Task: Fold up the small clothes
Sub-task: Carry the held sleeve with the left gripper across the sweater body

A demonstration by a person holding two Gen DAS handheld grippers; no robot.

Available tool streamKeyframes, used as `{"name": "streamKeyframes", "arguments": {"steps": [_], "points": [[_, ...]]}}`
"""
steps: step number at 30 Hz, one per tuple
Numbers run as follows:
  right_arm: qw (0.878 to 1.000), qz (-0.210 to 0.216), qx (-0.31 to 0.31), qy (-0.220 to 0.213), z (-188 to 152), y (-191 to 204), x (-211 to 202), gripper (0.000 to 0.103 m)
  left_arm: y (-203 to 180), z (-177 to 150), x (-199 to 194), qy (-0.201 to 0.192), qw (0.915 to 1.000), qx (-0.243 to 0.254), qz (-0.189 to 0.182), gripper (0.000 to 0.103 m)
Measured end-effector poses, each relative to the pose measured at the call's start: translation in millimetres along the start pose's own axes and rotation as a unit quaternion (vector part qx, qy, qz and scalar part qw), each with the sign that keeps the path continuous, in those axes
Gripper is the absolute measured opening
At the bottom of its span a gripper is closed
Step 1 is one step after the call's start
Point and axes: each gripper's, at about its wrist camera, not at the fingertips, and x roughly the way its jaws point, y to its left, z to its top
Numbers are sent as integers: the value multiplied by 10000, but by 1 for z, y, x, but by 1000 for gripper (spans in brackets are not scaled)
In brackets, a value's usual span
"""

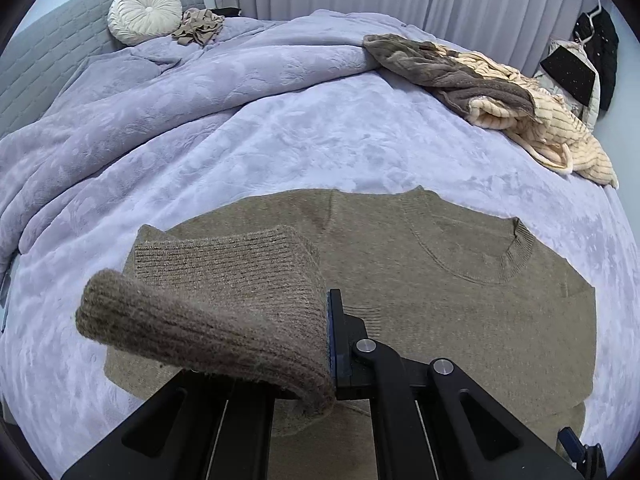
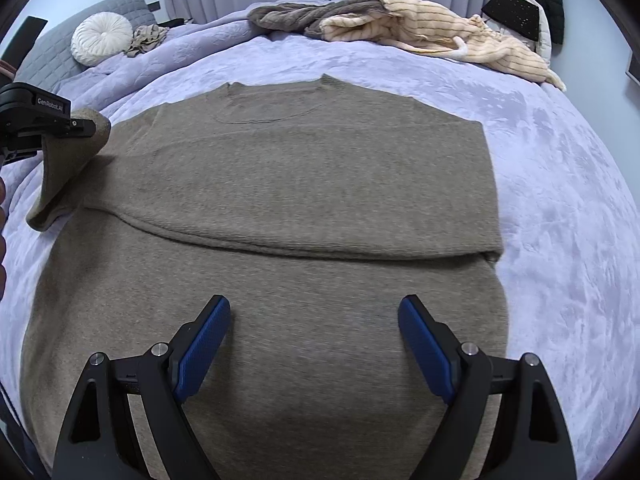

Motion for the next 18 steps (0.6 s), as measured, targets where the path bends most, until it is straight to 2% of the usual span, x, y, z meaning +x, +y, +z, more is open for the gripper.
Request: {"name": "streamKeyframes", "arguments": {"steps": [18], "points": [[9995,-36,285,-151,-4,-39,-15,88,-88,-12,-23,-51,9972,714,-198,7]]}}
